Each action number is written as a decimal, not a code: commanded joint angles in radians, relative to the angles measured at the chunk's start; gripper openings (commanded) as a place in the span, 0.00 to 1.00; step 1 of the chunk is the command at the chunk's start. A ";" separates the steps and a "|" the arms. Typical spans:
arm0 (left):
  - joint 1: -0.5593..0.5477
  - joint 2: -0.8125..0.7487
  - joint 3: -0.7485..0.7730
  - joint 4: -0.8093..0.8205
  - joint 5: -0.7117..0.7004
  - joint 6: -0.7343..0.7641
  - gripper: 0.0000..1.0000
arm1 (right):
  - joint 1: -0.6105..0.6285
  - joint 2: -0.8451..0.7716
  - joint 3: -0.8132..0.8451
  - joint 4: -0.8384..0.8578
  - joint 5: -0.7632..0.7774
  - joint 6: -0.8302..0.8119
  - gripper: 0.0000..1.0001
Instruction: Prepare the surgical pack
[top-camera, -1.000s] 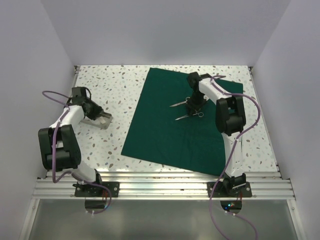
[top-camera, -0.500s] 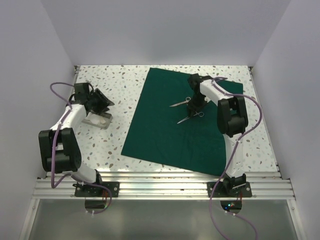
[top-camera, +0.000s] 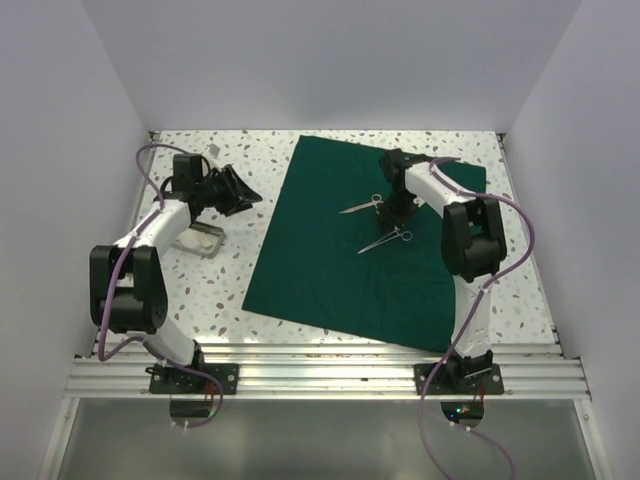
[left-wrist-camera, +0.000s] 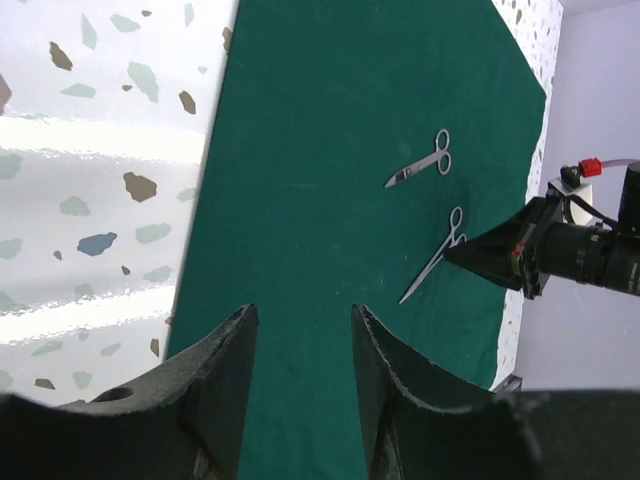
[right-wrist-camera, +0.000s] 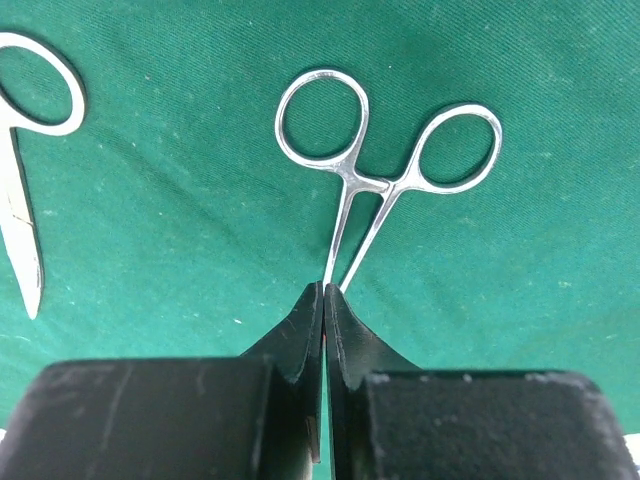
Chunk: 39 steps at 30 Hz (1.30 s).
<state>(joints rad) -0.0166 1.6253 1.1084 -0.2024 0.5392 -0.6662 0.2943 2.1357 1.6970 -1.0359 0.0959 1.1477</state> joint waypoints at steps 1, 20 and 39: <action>-0.013 0.015 0.033 0.041 0.077 0.036 0.47 | -0.001 -0.060 -0.004 0.013 0.042 -0.014 0.00; -0.026 0.053 0.042 0.046 0.125 0.039 0.48 | 0.103 -0.017 -0.017 0.008 0.019 0.096 0.38; -0.026 0.082 0.073 0.004 0.154 0.063 0.49 | 0.112 -0.016 -0.086 0.047 0.059 0.119 0.21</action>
<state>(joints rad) -0.0399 1.7042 1.1431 -0.1932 0.6701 -0.6334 0.4038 2.1319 1.6165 -1.0069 0.0944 1.2373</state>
